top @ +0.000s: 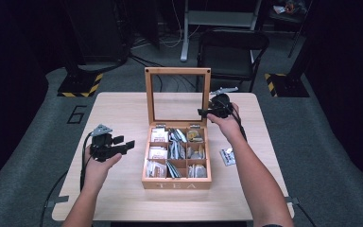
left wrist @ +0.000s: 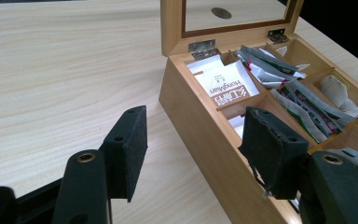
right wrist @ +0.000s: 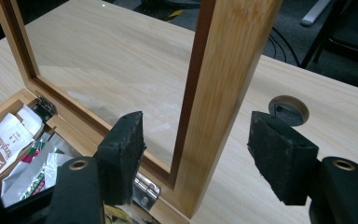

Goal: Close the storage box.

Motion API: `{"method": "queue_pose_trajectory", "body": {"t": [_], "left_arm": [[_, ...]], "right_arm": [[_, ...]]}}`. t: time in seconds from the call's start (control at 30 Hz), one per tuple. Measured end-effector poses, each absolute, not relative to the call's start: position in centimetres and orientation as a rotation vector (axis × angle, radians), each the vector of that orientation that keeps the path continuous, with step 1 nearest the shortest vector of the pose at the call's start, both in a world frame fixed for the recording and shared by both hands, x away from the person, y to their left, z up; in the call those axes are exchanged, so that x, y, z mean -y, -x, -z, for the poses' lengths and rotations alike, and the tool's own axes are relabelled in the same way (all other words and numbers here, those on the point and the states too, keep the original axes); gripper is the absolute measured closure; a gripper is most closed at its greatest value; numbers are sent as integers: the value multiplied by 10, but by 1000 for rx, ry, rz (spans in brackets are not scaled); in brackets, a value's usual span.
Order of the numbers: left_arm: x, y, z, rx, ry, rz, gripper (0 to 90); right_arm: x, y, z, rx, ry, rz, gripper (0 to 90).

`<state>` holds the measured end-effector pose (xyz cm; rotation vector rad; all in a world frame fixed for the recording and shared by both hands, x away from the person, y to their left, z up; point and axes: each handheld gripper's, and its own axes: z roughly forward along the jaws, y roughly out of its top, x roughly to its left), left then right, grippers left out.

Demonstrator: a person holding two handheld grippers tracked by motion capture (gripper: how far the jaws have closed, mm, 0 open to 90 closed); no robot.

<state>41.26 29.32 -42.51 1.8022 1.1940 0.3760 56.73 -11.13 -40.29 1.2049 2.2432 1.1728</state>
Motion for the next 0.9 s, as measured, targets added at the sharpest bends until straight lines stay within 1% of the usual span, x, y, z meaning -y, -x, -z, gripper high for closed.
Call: {"method": "queue_pose_trajectory", "body": {"t": [0.27,0.3,0.33,0.5,0.63,0.77,0.9], "left_arm": [[-295,-412,425,-1199,-1798,-379,406],[-296,-412,425,-1199,-1798,-379,406],[-296,-412,426,-1200,-1798,-379,406],[-296,-412,427,-1204,-1799,-379,406],[-296,-413,427,-1210,-1795,-376,406],[-293,-415,427,-1217,-1788,-385,405],[-290,-418,424,-1211,-1803,-368,406]], "right_arm": [[104,-573,402,-2243,-1193,-1204,364],[103,-574,401,-2247,-1178,-1204,383],[102,-573,400,-2243,-1176,-1214,381],[107,-574,399,-2236,-1220,-1244,487],[109,-571,396,-2252,-1194,-1231,501],[113,-569,394,-2250,-1220,-1248,583],[116,-564,393,-2264,-1191,-1260,594]]}}
